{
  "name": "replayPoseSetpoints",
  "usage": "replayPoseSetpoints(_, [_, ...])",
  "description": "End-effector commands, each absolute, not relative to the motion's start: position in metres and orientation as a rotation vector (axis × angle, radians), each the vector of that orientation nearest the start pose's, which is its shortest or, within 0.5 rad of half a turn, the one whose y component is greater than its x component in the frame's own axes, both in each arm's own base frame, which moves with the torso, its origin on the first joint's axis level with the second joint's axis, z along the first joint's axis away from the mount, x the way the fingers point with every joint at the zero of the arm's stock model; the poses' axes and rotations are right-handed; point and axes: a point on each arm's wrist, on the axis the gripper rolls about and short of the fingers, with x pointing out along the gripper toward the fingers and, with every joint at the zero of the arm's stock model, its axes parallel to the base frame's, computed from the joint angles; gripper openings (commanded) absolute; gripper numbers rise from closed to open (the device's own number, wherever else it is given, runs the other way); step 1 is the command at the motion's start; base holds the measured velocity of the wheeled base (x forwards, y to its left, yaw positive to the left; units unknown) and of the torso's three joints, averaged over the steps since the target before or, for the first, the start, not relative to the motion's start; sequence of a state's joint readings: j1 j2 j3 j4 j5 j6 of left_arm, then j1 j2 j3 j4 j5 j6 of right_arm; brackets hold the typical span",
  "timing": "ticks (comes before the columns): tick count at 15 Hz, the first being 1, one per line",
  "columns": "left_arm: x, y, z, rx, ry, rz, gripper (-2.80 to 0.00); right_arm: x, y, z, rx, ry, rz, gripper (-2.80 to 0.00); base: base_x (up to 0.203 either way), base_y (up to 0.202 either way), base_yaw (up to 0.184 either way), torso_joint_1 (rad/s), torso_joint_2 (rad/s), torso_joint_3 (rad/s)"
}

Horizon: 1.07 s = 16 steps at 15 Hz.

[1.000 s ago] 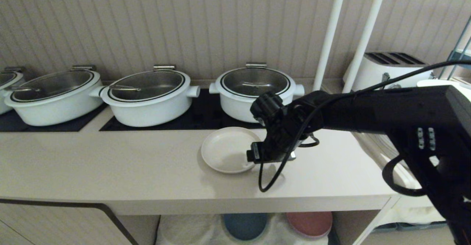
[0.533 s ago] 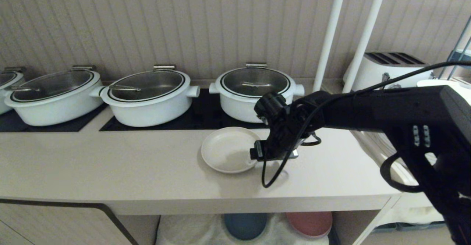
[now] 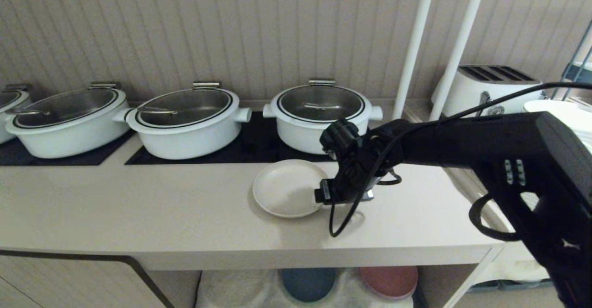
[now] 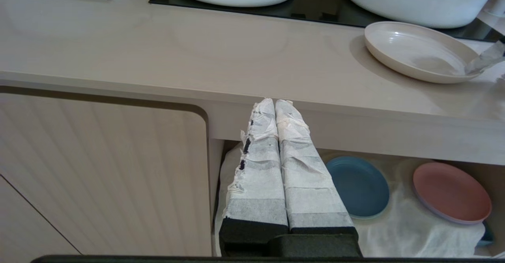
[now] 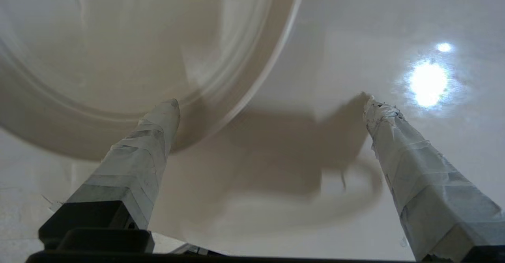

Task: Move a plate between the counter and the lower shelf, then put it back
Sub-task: Pick up the plate

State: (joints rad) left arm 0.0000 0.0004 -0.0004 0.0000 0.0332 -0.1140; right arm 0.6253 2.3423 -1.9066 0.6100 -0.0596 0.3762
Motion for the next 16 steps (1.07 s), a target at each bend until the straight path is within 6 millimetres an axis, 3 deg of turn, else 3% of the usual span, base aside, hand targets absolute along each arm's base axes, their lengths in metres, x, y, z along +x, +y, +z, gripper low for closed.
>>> replayPoseSetpoints(1, [-0.0229, 0.0008, 0.0756, -0.115, -0.003, 0.034, -2.8, 0.3668, 0.2635, 0.1179, -0.021, 1.077, 0.312, 0.0, 0.0, 0.0, 0.0, 0.0, 0.0, 0.0])
replayPoseSetpoints(16, [-0.0228, 0.0008, 0.0755, -0.115, -0.002, 0.034, -2.8, 0.3633, 0.2627, 0.1149, 0.036, 1.165, 0.356, 0.0, 0.0, 0.0, 0.0, 0.0, 0.0, 0.0])
